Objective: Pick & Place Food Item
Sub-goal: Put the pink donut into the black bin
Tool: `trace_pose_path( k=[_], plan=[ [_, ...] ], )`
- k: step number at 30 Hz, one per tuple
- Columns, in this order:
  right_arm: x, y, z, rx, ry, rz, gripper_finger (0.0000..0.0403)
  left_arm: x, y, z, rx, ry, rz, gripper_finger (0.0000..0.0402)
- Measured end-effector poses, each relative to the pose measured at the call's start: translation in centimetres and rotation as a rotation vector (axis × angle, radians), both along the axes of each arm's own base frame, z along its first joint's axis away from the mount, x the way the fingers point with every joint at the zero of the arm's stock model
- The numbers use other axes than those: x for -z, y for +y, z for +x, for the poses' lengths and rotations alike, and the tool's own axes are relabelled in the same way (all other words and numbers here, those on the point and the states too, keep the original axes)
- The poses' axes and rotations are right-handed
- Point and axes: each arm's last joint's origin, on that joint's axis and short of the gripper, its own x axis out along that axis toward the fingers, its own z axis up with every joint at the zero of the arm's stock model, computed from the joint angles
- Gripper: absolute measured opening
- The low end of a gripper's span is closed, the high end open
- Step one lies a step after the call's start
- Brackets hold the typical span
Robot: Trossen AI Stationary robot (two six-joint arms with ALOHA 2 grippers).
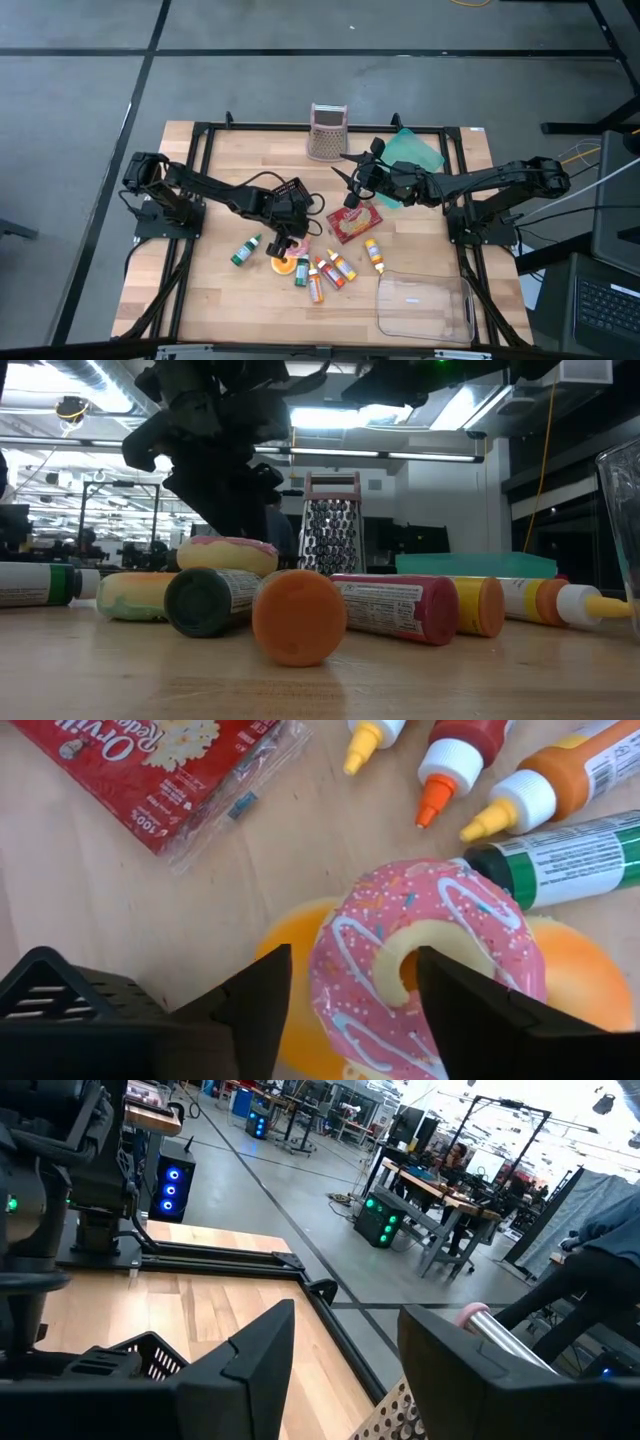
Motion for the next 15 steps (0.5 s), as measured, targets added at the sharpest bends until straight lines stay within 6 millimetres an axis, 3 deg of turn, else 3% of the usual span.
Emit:
trace_pose_path(
  k=[5,15],
  plan=[
    [0.0,0.0,0.0,0.0,0.0,0.0,0.0178,0.04,0.13,-0.05,-0.013,0.005,0.018,0.0222],
    [0.01,0.06,0.03,-0.025,-0.001,0.005,0.0178,0.83,0.31,-0.01,-0.02,0.05,0.012,0.019]
  ],
)
